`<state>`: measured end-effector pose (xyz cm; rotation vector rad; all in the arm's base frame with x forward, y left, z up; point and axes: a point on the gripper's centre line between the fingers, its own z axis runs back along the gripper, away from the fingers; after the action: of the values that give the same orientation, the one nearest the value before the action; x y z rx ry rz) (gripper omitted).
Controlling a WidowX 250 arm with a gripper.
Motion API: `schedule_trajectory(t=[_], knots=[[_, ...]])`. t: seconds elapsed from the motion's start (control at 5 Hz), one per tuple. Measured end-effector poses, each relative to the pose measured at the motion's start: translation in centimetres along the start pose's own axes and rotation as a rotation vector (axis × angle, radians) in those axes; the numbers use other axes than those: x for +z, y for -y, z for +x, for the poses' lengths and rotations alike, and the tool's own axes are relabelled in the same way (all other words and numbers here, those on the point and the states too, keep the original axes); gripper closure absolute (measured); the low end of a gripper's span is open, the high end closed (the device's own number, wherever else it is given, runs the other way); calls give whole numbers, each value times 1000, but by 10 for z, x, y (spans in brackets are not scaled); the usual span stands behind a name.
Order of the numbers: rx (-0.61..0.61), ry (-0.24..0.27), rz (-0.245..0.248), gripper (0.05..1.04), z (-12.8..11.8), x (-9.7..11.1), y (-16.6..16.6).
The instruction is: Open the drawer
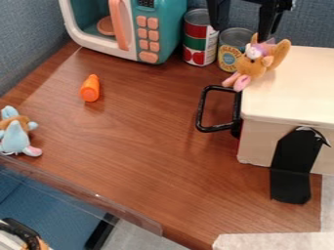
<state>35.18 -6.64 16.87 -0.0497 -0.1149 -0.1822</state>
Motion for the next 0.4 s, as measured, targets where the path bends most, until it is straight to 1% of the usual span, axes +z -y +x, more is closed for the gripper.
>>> schedule_trajectory(t=[0.2,0.4], knots=[[6,-40,0,83,-2,-13,0],[65,-79,-13,83,-12,-26,-12]])
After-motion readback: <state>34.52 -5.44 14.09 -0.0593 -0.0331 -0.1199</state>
